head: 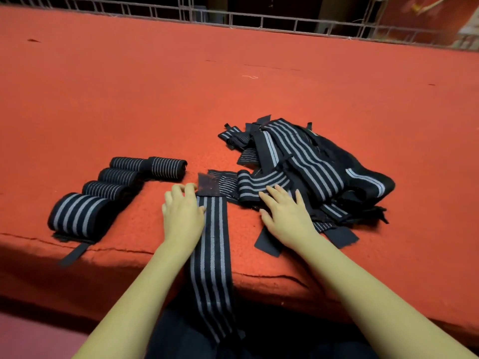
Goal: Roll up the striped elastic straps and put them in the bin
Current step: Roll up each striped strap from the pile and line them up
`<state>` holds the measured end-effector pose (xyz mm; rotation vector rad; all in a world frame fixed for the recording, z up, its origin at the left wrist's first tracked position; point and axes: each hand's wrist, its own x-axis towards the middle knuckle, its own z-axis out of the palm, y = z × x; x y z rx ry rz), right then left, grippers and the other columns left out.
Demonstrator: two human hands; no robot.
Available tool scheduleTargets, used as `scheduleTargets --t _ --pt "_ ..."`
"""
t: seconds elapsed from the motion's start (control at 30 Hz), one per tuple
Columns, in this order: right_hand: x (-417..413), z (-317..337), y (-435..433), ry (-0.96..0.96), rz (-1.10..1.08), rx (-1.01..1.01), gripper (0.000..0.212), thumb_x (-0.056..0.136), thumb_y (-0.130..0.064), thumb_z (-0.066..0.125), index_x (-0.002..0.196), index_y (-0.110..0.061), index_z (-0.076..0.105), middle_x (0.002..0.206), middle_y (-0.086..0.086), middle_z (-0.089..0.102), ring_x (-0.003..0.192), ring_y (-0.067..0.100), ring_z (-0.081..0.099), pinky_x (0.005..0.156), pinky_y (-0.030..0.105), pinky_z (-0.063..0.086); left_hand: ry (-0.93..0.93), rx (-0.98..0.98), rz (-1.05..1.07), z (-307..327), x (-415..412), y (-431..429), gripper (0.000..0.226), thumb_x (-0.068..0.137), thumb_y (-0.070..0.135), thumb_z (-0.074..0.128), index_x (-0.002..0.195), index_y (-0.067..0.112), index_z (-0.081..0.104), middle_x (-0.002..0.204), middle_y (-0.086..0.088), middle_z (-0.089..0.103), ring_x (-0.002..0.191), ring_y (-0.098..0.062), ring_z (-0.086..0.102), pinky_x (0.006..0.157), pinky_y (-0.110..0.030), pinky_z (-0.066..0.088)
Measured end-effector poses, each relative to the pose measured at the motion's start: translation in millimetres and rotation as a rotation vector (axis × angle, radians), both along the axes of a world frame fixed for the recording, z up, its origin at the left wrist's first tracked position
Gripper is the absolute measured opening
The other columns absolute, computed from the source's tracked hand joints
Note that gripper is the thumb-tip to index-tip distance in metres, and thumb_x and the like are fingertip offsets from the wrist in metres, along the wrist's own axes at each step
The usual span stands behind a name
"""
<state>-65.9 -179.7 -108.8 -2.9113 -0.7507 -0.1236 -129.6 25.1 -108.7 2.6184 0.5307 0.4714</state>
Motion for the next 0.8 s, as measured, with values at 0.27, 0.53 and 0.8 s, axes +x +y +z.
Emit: scheduleTargets --t 0.27,0.53,0.8 --pt "8 24 -53 -0.083 -0.145 0.177 0.049 0.091 -0.012 0.051 0.139 -0.008 0.044 0.148 0.012 0.037 0.137 0.028 0.033 0.108 0.039 0.029 -0.122 -0.031 -0.445 26 43 -67 0.032 0.095 0.018 0.056 0.126 0.01 0.054 0.122 -0.008 0.051 0.116 -0.028 0.044 0.099 -0.034 0.034" --pt "22 28 -83 -0.081 -0.328 0.031 0.061 0.091 -0.038 0.055 0.144 -0.015 0.035 0.152 0.007 0.027 0.141 0.025 0.023 0.109 0.043 0.026 0.178 0.244 -0.4 20 85 -107 0.055 0.094 0.044 0.054 0.139 0.014 0.042 0.138 -0.01 0.044 0.127 -0.031 0.04 0.101 -0.042 0.035" --pt "23 30 -61 -0.147 -0.158 0.239 0.051 0.092 -0.027 0.057 0.139 -0.009 0.046 0.147 0.014 0.038 0.138 0.03 0.031 0.118 0.043 0.017 -0.165 -0.278 -0.331 30 69 -86 0.032 0.102 0.02 0.044 0.071 0.012 0.042 0.065 -0.009 0.051 0.063 -0.025 0.05 0.059 -0.035 0.025"
